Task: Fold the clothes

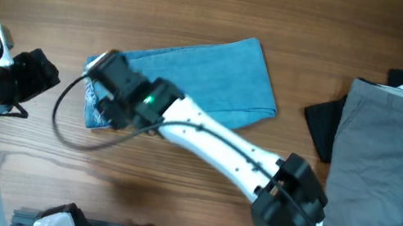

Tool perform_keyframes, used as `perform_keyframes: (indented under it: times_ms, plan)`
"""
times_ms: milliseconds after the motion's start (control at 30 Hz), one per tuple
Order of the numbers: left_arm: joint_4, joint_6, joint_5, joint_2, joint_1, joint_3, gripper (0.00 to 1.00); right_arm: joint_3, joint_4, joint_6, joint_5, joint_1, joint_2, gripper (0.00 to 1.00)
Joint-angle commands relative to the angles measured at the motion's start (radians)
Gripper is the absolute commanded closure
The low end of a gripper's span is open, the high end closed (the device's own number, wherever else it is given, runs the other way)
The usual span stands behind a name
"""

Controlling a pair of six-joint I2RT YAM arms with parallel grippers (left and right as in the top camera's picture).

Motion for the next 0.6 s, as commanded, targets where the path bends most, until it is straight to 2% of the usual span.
perform_keyframes:
  times_ms: [0, 67, 133, 267, 300, 400, 467, 533, 567]
  plan:
    - [0.013, 0.012, 0.058, -0.001, -0.003, 0.006, 0.25, 0.005, -0.061, 0.175, 0.007, -0.177, -0.013, 0.25]
    - [0.036, 0.012, 0.138, 0.011, -0.011, 0.004, 0.40, 0.005, -0.116, 0.211, -0.117, -0.304, -0.029, 0.30]
    - [0.063, 0.014, 0.192, 0.033, -0.051, 0.000, 0.46, 0.005, -0.162, 0.216, -0.284, -0.436, -0.039, 0.30]
    - [0.107, 0.065, 0.206, 0.122, -0.219, -0.006, 0.66, 0.004, -0.262, 0.138, -0.598, -0.687, -0.040, 0.28]
    - [0.119, 0.064, 0.196, 0.179, -0.295, -0.006, 0.74, 0.004, -0.306, 0.114, -0.608, -0.748, -0.040, 0.26]
    - [0.126, 0.064, 0.148, 0.321, -0.418, -0.006, 0.83, -0.017, -0.390, 0.021, -0.607, -0.862, -0.039, 0.23]
    - [0.128, 0.059, 0.116, 0.410, -0.461, -0.006, 0.84, -0.060, -0.408, -0.001, -0.588, -0.909, -0.039, 0.22]
    - [0.133, 0.040, 0.085, 0.517, -0.485, -0.006, 0.73, -0.129, -0.386, -0.035, -0.566, -0.939, -0.037, 0.21]
    - [0.135, 0.011, 0.057, 0.557, -0.485, -0.006, 0.71, -0.165, -0.363, -0.065, -0.567, -0.947, -0.037, 0.21]
